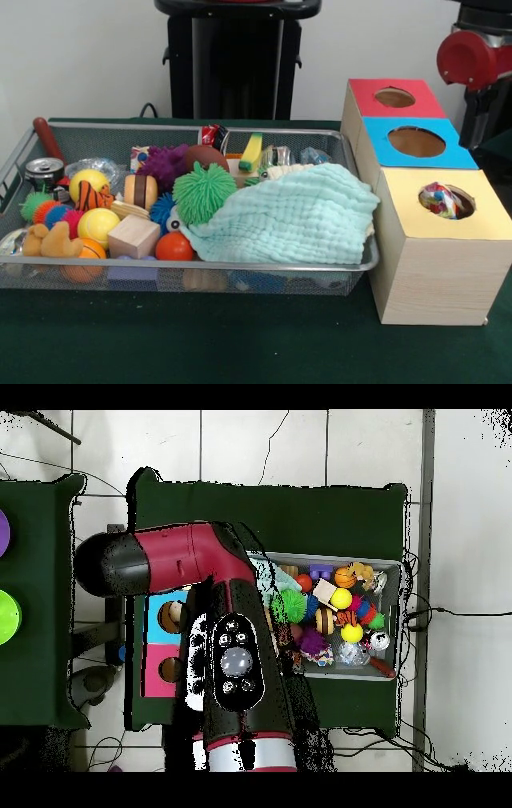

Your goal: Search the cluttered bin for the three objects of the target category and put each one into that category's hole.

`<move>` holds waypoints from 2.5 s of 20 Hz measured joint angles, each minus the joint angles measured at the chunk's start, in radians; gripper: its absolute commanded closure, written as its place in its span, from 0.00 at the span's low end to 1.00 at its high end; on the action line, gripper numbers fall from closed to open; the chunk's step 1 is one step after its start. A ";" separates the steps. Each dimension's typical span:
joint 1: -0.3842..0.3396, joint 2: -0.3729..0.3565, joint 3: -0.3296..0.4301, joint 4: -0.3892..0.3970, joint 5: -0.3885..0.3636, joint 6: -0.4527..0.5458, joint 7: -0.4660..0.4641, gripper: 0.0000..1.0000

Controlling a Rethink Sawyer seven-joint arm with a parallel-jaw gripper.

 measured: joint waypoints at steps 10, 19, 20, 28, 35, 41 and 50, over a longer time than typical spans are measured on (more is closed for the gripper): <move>0.002 0.070 -0.007 0.000 0.000 0.001 0.000 1.00; 0.003 0.119 -0.017 -0.001 0.000 0.000 0.000 1.00; 0.003 0.125 -0.017 0.000 0.000 0.000 0.000 1.00; -0.016 0.147 -0.002 0.005 0.001 -0.085 0.000 1.00; -0.052 0.186 0.033 0.015 0.001 -0.213 0.000 1.00; -0.069 0.226 0.051 0.018 0.001 -0.241 0.000 1.00; -0.066 0.185 0.053 0.059 0.001 -0.230 0.000 1.00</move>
